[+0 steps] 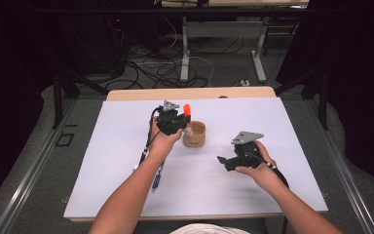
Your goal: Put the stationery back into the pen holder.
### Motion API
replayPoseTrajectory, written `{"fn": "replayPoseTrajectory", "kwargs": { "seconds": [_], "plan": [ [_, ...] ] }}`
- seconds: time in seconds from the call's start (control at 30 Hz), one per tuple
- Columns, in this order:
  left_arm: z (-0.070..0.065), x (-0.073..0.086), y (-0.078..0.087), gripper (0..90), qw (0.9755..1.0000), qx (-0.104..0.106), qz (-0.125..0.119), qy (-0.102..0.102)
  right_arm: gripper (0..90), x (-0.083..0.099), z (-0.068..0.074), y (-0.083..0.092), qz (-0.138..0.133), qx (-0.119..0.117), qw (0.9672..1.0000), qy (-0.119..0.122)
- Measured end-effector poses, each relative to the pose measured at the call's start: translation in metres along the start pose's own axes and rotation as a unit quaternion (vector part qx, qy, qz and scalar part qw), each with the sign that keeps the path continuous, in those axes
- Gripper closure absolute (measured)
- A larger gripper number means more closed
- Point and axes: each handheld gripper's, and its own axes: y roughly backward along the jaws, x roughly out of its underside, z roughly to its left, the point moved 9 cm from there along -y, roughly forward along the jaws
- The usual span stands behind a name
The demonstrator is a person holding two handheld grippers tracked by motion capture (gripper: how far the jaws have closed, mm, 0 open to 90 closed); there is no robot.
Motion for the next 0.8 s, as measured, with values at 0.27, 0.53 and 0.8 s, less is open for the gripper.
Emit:
{"fn": "replayPoseTrajectory", "kwargs": {
  "seconds": [0.27, 0.53, 0.8],
  "plan": [
    [-0.0002, 0.005, -0.0019, 75.8, 1.0, 0.0, 0.003, 0.003, 11.8, 0.0014, 0.0018, -0.0004, 0.006, -0.002, 1.0, -0.003],
    [-0.0002, 0.0048, -0.0005, 68.5, 0.9999, 0.009, 0.004, 0.013, 12.2, 0.0005, 0.0016, -0.0016, -0.001, -0.002, 1.0, -0.005],
    [-0.0009, 0.0, 0.0073, 57.1, 0.9998, 0.011, -0.004, 0.017, 12.5, 0.0009, 0.0, -0.001, -0.001, 0.002, 1.0, -0.006]
  ]
}}
